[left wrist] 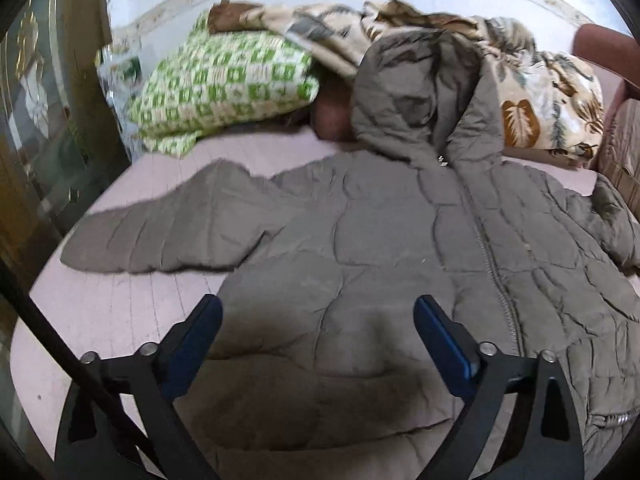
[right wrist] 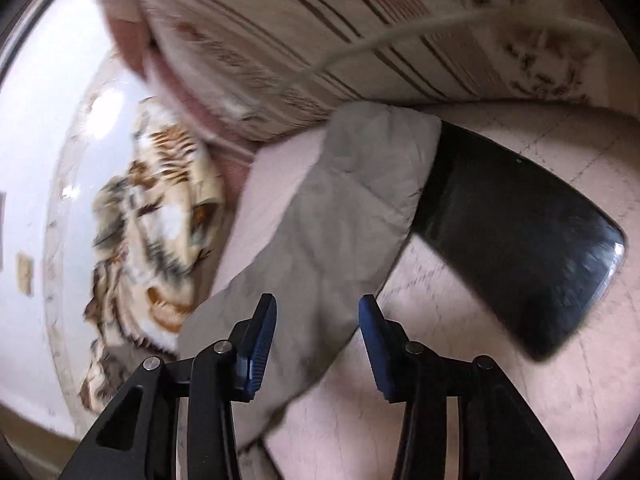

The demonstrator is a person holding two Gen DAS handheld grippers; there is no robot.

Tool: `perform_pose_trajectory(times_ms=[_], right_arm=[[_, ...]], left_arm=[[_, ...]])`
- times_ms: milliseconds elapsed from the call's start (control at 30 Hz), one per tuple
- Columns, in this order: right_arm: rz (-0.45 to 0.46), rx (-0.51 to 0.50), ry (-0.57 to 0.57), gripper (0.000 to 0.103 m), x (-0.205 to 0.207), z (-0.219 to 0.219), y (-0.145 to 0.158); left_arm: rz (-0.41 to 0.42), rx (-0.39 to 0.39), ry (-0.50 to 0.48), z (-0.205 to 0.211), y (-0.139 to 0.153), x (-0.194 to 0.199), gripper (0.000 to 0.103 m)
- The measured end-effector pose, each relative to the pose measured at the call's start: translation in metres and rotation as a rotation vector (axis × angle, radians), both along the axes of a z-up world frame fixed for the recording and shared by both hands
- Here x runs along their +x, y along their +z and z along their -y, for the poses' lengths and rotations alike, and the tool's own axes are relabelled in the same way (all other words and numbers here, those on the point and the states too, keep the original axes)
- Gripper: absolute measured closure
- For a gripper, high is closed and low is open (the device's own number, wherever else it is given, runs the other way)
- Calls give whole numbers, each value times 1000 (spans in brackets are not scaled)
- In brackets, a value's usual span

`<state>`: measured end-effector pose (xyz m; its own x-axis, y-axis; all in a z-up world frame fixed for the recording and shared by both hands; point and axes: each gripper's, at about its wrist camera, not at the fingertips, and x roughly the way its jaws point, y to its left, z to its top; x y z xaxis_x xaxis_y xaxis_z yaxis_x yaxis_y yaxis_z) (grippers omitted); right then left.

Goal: Fold large clothes
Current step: 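Grasp the cuff of one jacket sleeve with the right gripper, then fold the held sleeve across the jacket body with the right gripper, release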

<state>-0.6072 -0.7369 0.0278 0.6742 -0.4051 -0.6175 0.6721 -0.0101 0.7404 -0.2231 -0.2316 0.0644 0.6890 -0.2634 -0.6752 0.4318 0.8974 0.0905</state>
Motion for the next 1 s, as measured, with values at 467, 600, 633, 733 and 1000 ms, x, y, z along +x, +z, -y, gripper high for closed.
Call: perform_pose_trajectory(times_ms=[467, 600, 633, 733, 1000], right_arm=[[-85, -20, -38, 87, 9, 44, -33], [-51, -83, -51, 92, 2, 37, -13], [-48, -106, -49, 93, 3, 35, -4], [-33, -204, -39, 93, 7, 23, 37], [121, -455, 94, 93, 39, -39, 149]], left_arm=[[-11, 38, -48, 14, -9, -4, 9], [-10, 26, -38, 11, -7, -2, 9], [-10, 21, -36, 10, -6, -2, 9], [-2, 11, -31, 8, -3, -3, 9], [14, -8, -13, -1, 3, -4, 9]])
